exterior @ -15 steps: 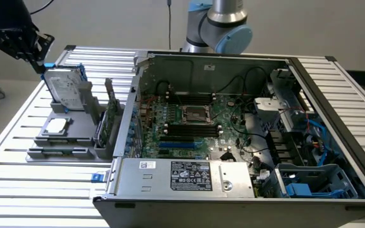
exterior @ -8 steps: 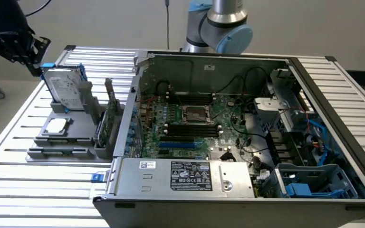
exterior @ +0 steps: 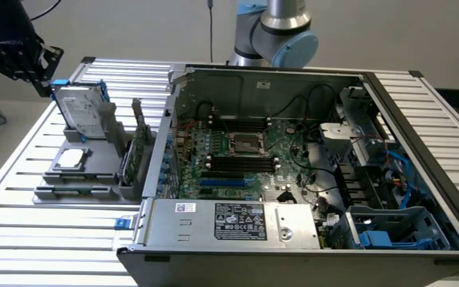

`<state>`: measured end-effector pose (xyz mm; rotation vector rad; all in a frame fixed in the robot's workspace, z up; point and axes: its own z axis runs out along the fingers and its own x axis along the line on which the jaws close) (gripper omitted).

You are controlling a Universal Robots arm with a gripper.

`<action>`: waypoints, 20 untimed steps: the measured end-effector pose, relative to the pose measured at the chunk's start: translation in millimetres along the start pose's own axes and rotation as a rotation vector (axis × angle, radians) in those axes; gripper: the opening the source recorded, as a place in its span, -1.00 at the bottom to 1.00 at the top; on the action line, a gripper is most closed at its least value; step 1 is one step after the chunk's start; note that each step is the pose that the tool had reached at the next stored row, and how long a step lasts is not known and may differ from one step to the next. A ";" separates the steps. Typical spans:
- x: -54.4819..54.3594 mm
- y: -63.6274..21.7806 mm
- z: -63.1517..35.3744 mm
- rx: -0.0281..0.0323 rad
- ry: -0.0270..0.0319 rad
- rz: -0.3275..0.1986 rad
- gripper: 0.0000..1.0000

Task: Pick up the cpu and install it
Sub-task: 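Reach for the cpu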

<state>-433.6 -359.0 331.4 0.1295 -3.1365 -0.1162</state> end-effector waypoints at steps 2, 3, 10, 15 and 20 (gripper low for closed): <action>0.1 -5.6 -0.5 -0.0011 0.0000 0.000 -0.79; -0.1 -8.8 -0.7 -0.0024 -0.0001 0.000 -0.79; -7.5 -25.0 1.3 -0.0136 0.0135 0.001 -0.79; -22.7 -27.3 6.6 -0.0145 0.0285 0.002 -0.79; -23.3 -26.2 7.9 -0.0121 0.0296 0.002 -0.79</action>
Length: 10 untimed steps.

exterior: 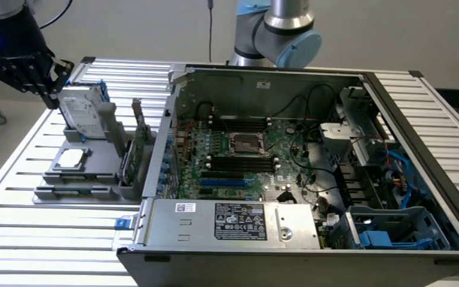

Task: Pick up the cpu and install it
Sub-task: 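Reach for the cpu, then pick up the cpu and move it towards the insertion slot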

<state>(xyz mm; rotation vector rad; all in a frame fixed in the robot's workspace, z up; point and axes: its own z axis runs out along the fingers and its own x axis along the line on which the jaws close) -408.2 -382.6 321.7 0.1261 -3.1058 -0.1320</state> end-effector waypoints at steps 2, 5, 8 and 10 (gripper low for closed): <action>0.0 0.0 0.0 0.0000 0.0000 0.000 -0.79; 0.0 0.0 0.0 0.0000 0.0000 0.000 -0.79; 0.0 0.0 0.0 0.0000 0.0001 0.000 -0.79; 0.0 0.0 0.0 0.0000 0.0000 0.000 -0.79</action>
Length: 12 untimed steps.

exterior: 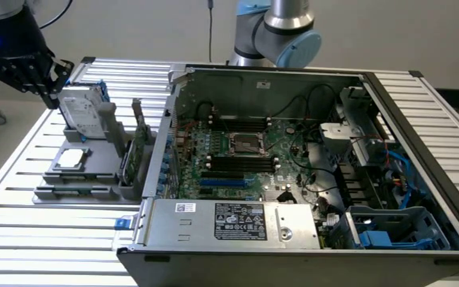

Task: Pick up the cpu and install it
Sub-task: 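Pick up the cpu and move it towards the insertion slot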

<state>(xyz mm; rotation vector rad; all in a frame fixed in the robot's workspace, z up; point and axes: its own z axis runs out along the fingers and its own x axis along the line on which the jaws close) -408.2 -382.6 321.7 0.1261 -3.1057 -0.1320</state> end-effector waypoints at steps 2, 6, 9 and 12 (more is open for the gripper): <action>0.0 0.0 0.0 0.0000 0.0000 0.000 -0.79; 0.0 0.0 0.0 0.0000 0.0000 0.000 -0.53; 0.0 0.0 0.0 0.0000 0.0000 0.000 -0.29; 0.0 0.0 0.0 0.0001 0.0002 0.000 -0.05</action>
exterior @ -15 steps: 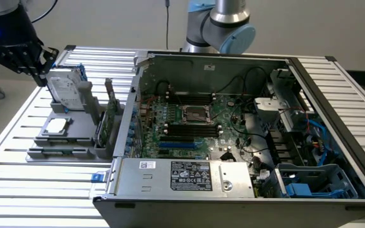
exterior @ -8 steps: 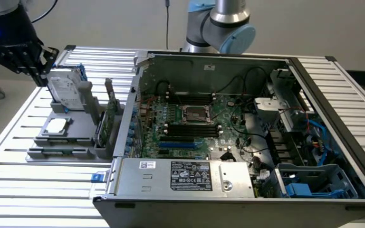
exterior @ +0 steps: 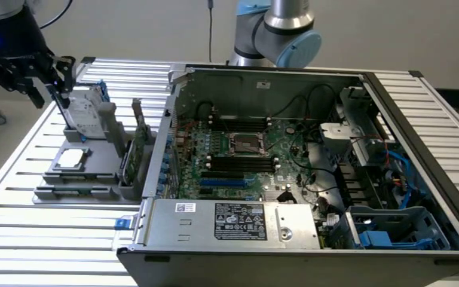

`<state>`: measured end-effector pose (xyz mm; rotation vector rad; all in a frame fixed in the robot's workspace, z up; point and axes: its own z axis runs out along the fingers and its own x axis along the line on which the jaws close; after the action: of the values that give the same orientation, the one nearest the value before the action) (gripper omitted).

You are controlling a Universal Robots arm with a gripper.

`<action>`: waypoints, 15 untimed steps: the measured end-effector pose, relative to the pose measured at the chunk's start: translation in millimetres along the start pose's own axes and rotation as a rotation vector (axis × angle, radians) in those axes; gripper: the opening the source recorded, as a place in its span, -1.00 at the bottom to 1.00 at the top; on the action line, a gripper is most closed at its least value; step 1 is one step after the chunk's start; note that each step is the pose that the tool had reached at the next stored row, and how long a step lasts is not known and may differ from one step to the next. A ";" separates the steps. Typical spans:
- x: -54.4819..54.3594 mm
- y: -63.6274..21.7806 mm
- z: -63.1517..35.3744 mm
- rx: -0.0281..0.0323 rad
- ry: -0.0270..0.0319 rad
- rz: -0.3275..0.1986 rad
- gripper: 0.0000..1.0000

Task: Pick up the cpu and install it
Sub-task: 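Pick up the cpu and move it towards the insertion slot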

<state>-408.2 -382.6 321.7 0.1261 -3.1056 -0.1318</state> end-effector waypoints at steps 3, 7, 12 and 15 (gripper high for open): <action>0.0 -0.2 2.7 -0.0001 0.0002 0.000 0.18; 0.0 -0.6 9.9 -0.0002 -0.0005 0.008 0.30; 1.3 -0.4 19.2 -0.0007 -0.0033 0.041 0.30; 2.1 -0.6 24.6 -0.0009 -0.0047 0.058 0.30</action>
<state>-411.1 -381.3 297.2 0.0354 -3.1101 -0.1322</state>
